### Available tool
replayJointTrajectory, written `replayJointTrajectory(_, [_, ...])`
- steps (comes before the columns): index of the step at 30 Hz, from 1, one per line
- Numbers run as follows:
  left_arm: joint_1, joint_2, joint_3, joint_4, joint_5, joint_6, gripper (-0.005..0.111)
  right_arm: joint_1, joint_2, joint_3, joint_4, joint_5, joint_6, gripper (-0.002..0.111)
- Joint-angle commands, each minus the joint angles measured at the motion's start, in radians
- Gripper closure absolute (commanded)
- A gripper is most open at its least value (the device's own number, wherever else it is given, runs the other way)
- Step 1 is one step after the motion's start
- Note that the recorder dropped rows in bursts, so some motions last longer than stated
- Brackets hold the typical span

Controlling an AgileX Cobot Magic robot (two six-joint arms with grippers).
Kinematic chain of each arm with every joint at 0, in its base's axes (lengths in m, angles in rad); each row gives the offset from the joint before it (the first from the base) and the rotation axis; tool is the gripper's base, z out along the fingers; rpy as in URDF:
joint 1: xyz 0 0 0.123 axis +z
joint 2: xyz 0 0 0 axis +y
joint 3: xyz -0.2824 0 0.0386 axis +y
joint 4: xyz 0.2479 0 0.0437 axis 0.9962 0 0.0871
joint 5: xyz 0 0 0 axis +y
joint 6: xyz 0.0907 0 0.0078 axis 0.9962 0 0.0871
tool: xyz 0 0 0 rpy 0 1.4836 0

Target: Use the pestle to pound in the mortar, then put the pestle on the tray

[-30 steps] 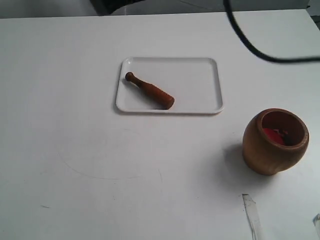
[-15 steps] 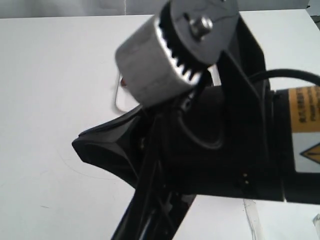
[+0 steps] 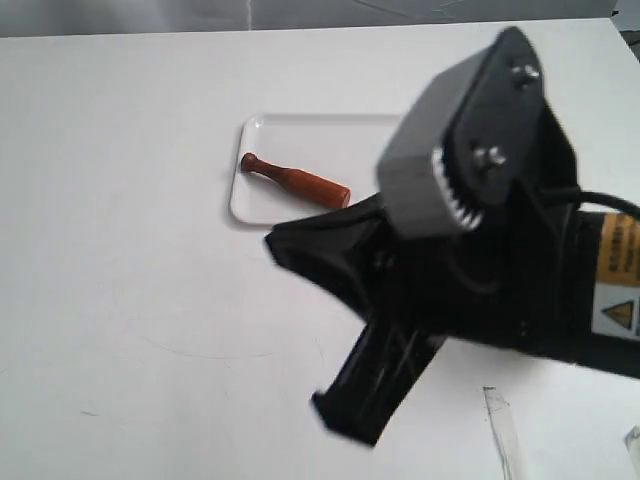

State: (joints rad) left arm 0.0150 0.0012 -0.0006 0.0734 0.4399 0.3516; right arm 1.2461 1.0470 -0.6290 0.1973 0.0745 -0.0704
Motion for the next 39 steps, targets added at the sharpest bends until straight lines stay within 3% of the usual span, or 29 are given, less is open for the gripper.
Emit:
replayJointTrajectory(1, [-0.008, -0.001, 0.001, -0.007, -0.003, -0.008, 0.107, -0.198, -0.098, 0.162, 0.044, -0.149, 0.019, 0.108])
replayJointTrajectory(8, [-0.008, -0.001, 0.001, -0.007, -0.003, -0.008, 0.107, -0.524, -0.441, 0.382, 0.062, -0.157, 0.017, 0.108])
replayJointTrajectory(13, [-0.008, -0.001, 0.001, -0.007, -0.003, -0.008, 0.107, -0.685, -0.645, 0.541, -0.011, -0.258, 0.015, 0.108])
replayJointTrajectory(18, [-0.008, -0.001, 0.001, -0.007, -0.003, -0.008, 0.107, -0.797, -0.770, 0.629, -0.065, -0.305, 0.015, 0.108])
replayJointTrajectory(31, [-0.008, -0.001, 0.001, -0.007, -0.003, -0.008, 0.107, -1.144, -1.047, 0.629, -0.067, 0.077, -0.136, 0.108])
replayJointTrajectory(39, [-0.008, -0.001, 0.001, -0.007, -0.003, -0.008, 0.107, -1.182, -1.047, 0.629, -0.065, 0.139, -0.138, 0.108])
